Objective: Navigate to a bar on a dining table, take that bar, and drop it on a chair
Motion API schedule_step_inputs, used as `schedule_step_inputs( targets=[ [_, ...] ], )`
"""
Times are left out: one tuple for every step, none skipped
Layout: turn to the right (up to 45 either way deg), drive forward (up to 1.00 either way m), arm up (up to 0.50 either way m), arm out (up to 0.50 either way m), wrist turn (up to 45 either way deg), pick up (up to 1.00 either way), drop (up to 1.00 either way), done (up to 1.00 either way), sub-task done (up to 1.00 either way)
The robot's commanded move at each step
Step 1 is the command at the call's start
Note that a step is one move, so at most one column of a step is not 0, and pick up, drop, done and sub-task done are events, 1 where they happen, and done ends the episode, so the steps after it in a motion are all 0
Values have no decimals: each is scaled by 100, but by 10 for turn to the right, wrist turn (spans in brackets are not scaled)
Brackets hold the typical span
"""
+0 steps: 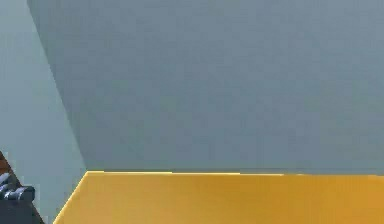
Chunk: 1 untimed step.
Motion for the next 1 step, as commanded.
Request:
schedule_step_inputs(
  targets=[
    [450,0,0,0,0,0,0,0,0]
  ],
)
